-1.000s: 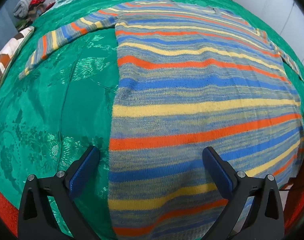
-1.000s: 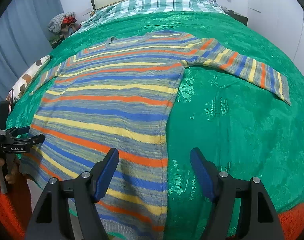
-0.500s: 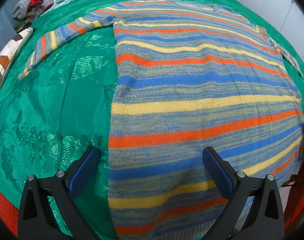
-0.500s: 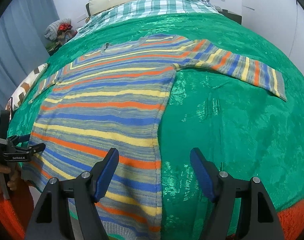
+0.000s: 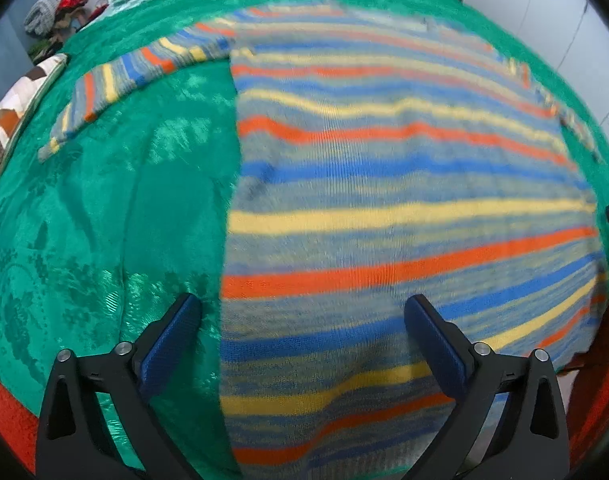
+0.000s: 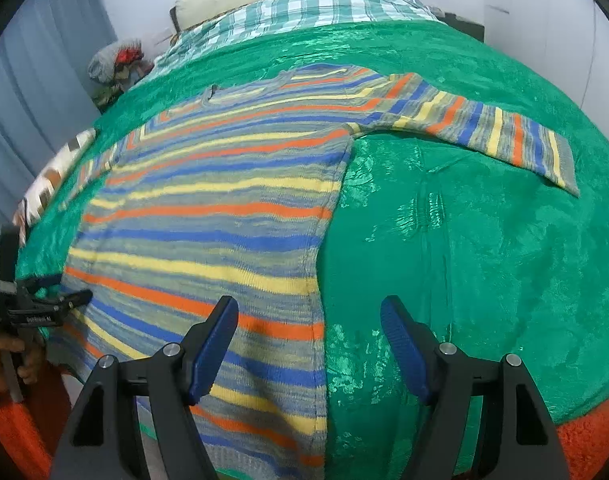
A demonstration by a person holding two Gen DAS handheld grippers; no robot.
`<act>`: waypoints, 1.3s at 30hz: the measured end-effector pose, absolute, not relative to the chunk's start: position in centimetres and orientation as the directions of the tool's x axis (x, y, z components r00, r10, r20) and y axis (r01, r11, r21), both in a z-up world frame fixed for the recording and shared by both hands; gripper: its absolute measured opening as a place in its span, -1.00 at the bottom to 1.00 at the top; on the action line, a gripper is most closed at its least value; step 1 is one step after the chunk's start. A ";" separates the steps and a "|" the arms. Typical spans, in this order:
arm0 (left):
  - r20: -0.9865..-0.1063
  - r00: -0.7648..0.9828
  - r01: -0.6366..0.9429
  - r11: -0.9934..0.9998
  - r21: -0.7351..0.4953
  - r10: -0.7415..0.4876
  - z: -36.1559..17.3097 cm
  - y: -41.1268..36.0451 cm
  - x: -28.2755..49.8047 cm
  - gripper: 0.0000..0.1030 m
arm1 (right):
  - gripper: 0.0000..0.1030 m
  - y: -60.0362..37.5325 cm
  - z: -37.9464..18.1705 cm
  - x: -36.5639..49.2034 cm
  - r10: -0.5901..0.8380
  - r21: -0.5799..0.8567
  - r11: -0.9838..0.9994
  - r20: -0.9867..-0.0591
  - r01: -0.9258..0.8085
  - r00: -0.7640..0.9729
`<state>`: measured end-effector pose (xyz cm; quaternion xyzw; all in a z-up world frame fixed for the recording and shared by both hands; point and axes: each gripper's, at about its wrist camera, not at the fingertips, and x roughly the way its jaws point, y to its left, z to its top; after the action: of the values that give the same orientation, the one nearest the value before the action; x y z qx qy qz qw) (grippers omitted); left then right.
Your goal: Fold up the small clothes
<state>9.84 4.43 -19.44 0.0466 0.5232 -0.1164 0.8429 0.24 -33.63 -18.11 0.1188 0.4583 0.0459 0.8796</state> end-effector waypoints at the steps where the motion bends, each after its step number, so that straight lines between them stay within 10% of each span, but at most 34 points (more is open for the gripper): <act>1: -0.873 0.456 0.233 0.970 -0.069 -0.172 -18.5 5.0 9.7 0.98 | 0.42 -34.9 -17.7 0.4 0.208 0.295 0.954 -0.776 0.051 0.595; 10: -0.793 0.580 0.092 0.982 -0.165 -0.188 -15.3 9.5 9.3 0.98 | 0.42 -55.9 -15.0 4.1 -0.014 0.410 0.801 -0.716 0.437 0.697; 23: -0.848 0.505 0.026 0.985 -0.171 -0.160 -17.6 9.7 10.6 0.98 | 0.01 -63.6 -21.8 11.6 0.185 0.545 0.684 -0.772 0.484 0.608; 26: -0.857 0.493 0.025 0.987 -0.159 -0.151 -18.0 9.5 10.6 0.98 | -0.90 -62.7 -22.3 12.9 0.219 0.512 0.732 -0.801 0.450 0.557; 39: -0.844 0.507 0.022 0.982 -0.190 -0.175 -17.8 10.2 10.6 0.98 | -0.92 -59.7 -15.5 13.6 0.071 0.392 0.807 -0.808 0.443 0.585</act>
<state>10.57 10.16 -17.82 -0.0774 0.4934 -0.0571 0.8645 13.56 -59.74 -15.54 0.2907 0.4418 -0.1105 0.8415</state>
